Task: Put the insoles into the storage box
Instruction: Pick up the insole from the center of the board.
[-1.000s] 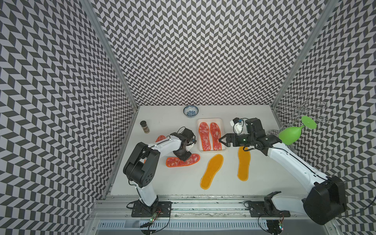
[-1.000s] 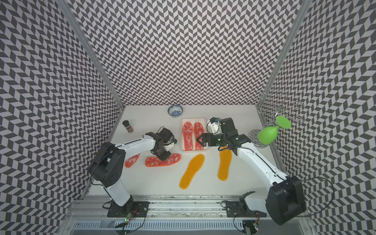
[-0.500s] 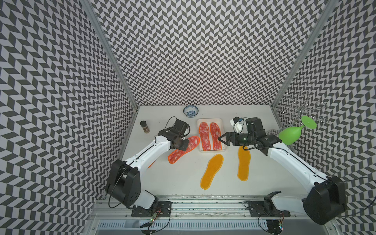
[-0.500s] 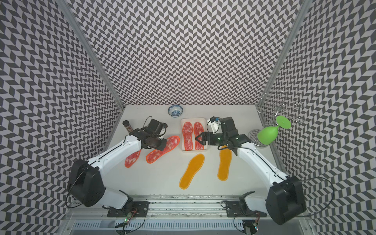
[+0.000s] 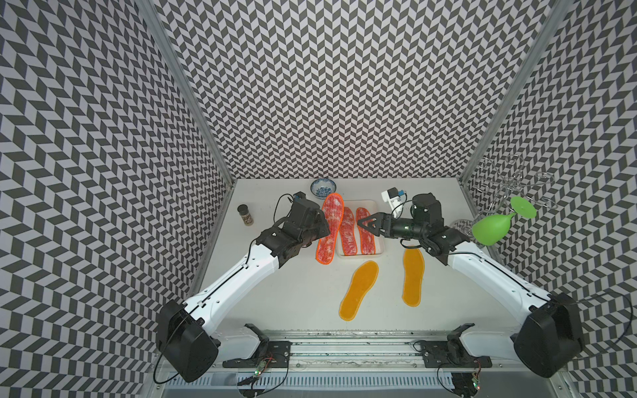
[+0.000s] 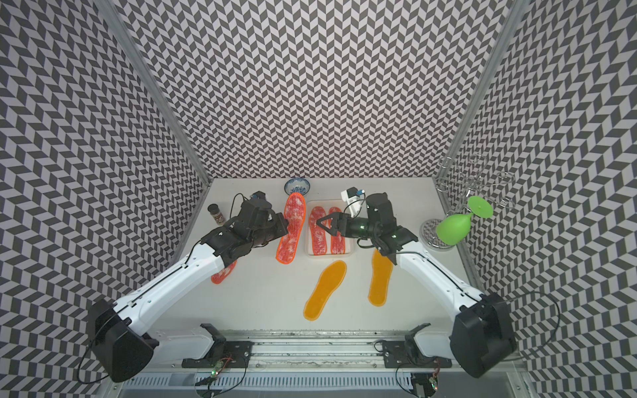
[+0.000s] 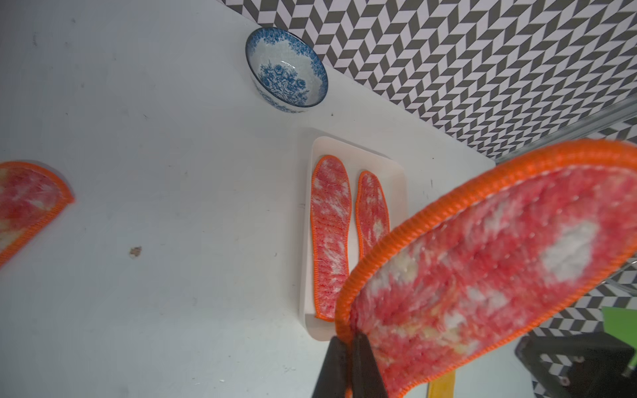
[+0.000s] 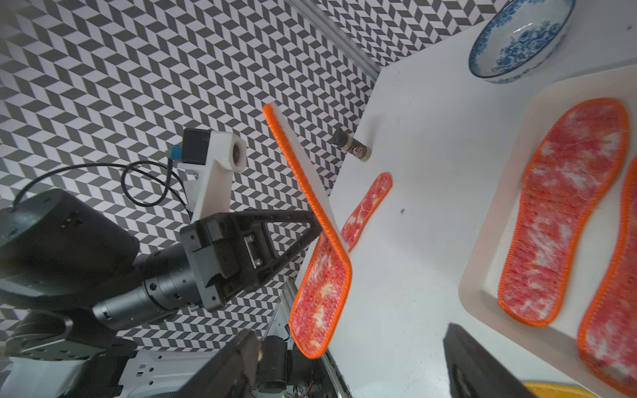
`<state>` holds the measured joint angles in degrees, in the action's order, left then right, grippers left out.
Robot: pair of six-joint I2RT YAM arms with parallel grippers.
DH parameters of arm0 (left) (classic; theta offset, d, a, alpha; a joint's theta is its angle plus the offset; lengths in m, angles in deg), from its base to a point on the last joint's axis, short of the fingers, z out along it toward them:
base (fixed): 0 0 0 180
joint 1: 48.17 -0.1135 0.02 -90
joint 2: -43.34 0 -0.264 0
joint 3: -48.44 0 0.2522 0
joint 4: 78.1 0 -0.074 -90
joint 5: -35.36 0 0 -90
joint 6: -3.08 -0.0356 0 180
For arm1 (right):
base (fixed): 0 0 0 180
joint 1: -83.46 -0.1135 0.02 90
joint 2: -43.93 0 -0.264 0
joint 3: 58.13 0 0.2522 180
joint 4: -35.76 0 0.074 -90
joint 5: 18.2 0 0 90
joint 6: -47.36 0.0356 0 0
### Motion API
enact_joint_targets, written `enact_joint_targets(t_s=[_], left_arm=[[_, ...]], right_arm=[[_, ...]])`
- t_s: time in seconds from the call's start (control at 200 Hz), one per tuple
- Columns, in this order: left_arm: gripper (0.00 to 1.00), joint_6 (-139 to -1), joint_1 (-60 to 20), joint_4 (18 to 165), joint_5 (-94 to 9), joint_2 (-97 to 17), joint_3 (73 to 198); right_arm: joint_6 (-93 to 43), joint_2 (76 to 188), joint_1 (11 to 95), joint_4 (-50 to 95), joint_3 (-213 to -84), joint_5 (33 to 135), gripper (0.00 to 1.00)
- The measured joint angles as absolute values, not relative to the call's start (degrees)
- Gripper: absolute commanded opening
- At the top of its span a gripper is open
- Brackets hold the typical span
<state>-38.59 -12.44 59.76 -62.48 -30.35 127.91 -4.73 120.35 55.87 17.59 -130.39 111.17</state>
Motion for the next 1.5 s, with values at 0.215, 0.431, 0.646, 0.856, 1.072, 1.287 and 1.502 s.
enact_joint_targets(t_s=[0.215, 0.431, 0.646, 0.856, 1.072, 1.287, 1.502], left_arm=[[0.0, -30.5, -11.0, 62.0, -63.6, -30.3, 128.0], [0.0, -27.2, -10.9, 63.9, -64.0, -28.4, 128.0], [0.0, -25.9, -10.9, 65.6, -63.7, -26.3, 127.4], [0.0, -25.5, -10.9, 66.5, -63.0, -25.7, 126.1], [0.06, -25.6, -10.9, 67.4, -62.4, -25.5, 125.6], [0.25, -26.2, -11.0, 67.6, -61.8, -24.0, 124.4], [0.43, -27.9, -11.0, 68.3, -60.2, -20.6, 123.7]], right_arm=[[-2.7, 124.8, 52.2, 23.5, -132.5, 110.4, 0.73], [-0.5, 127.9, 50.7, 28.0, -133.4, 110.1, 0.51], [1.0, 130.4, 50.1, 30.9, -133.6, 110.5, 0.31], [1.9, 131.8, 49.8, 32.5, -134.6, 111.6, 0.17], [2.1, 131.9, 49.7, 33.0, -135.2, 112.4, 0.07], [2.3, 132.0, 49.8, 33.2, -135.3, 112.8, 0.0], [1.3, 132.0, 51.3, 33.2, -135.4, 115.7, 0.0]])
